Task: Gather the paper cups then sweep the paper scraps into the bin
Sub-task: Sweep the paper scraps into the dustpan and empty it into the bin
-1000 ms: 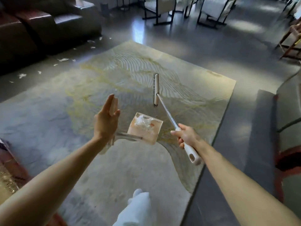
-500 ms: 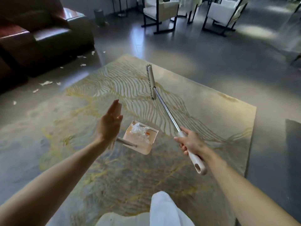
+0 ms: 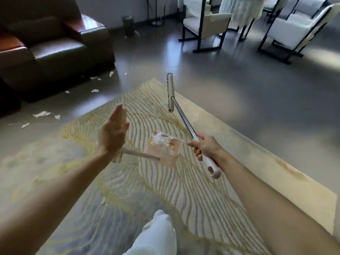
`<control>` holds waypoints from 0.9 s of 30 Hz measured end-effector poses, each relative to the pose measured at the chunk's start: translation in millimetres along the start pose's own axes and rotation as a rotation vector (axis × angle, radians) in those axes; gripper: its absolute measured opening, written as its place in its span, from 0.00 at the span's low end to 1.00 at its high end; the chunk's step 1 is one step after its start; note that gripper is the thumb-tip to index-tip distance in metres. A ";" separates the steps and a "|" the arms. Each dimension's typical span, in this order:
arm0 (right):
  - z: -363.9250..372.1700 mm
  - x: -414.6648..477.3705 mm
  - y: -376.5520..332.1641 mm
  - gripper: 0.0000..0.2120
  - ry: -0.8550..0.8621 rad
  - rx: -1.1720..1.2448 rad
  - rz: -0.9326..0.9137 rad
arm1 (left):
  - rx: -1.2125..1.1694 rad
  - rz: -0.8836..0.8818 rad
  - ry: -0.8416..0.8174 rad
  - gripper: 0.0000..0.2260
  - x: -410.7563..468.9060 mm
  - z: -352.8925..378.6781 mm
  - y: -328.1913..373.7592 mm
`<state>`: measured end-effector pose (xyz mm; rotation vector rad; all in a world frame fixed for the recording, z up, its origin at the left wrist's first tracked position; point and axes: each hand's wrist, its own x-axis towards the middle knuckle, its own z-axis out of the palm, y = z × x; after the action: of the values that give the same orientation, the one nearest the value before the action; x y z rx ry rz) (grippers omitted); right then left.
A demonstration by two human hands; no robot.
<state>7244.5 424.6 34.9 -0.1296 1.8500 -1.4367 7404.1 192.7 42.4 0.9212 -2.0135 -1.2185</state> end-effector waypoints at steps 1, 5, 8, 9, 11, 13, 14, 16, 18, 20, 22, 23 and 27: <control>-3.2 36.5 -18.8 0.08 -0.009 0.017 -0.005 | 0.011 0.006 0.011 0.28 36.1 17.0 -2.1; -16.9 191.5 -88.0 0.10 -0.004 0.000 -0.007 | -0.024 0.045 0.013 0.27 191.6 98.4 -6.7; -33.3 294.7 -150.3 0.21 -0.002 -0.026 -0.023 | -0.003 0.047 -0.042 0.28 308.4 152.9 -0.8; -41.2 325.3 -173.3 0.22 -0.003 -0.045 -0.031 | 0.000 0.044 -0.044 0.28 345.2 168.6 3.9; -58.2 382.2 -215.8 0.21 -0.001 -0.049 -0.023 | -0.011 0.047 -0.057 0.28 414.9 198.5 13.8; -73.1 440.9 -257.9 0.19 -0.019 -0.048 -0.014 | -0.035 0.041 -0.032 0.28 483.5 227.9 23.1; -79.4 474.2 -277.1 0.21 -0.014 -0.049 -0.010 | -0.024 0.038 -0.010 0.28 519.7 243.1 25.9; -88.0 546.5 -315.6 0.26 -0.006 -0.050 -0.010 | 0.005 0.029 0.030 0.28 594.1 273.5 24.6; -91.8 624.6 -355.6 0.23 -0.027 -0.052 -0.019 | 0.007 0.016 0.045 0.28 669.7 304.9 19.2; -94.7 706.5 -399.8 0.20 -0.048 -0.055 -0.029 | 0.027 0.017 0.059 0.27 749.9 334.9 15.6; -96.3 781.5 -448.9 0.22 -0.055 -0.068 -0.023 | 0.066 0.030 0.091 0.27 827.6 360.5 17.7; -94.5 815.0 -474.2 0.22 -0.061 -0.079 -0.025 | 0.075 0.041 0.101 0.27 863.5 370.2 21.1; -77.2 936.9 -576.0 0.28 -0.092 -0.061 -0.022 | 0.069 0.052 0.161 0.26 992.9 391.6 29.9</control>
<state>6336.5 -200.1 61.5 -0.2428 1.8232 -1.3670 6520.1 -406.0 53.7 0.9627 -1.9495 -1.0191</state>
